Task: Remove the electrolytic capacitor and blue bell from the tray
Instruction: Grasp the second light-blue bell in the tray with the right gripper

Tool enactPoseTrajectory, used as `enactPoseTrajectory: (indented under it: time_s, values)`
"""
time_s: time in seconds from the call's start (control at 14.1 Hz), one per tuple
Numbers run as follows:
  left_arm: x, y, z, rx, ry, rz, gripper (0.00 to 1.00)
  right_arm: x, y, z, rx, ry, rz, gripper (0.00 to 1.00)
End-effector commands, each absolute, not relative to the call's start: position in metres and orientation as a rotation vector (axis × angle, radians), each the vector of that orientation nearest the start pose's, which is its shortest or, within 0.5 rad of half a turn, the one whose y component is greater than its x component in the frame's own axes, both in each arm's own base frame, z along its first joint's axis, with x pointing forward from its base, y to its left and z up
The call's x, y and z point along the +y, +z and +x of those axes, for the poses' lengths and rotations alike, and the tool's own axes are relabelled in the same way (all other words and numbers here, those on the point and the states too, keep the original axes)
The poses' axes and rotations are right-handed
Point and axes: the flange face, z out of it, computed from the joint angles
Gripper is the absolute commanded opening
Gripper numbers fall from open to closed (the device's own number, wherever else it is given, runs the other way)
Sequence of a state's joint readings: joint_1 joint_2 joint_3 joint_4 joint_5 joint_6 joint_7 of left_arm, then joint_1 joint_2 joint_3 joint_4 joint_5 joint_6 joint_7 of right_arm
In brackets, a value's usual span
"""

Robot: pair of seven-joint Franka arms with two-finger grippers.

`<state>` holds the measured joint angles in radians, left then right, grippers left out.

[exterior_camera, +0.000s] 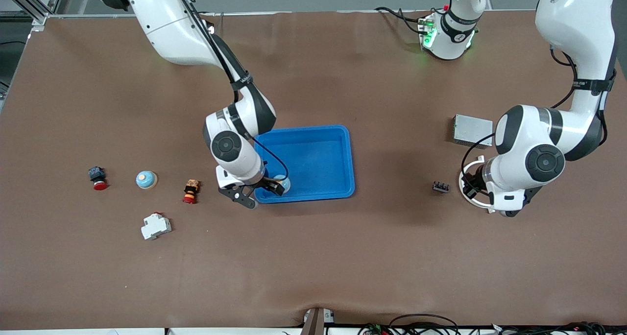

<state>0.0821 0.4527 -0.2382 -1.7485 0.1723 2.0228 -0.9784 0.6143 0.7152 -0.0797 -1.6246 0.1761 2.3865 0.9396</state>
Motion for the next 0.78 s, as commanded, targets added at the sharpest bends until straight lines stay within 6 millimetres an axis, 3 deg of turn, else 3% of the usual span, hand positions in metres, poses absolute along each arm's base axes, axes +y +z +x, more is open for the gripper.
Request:
enactPoseTrajectory:
  time_s: [0.0,0.28,0.71]
  values:
    - [-0.071,0.317,0.632,-1.039,0.157,-2.800,0.00,0.386,0.191,0.594,0.833,0.019,-2.948,1.00]
    - [-0.054,0.325,0.631,-0.999,0.169,-2.801,0.00,0.395,0.190,0.587,0.839,0.030,-2.949,1.00]
    - [-0.053,0.332,0.629,-0.981,0.167,-2.805,0.00,0.396,0.187,0.587,0.847,0.027,-2.951,1.00]
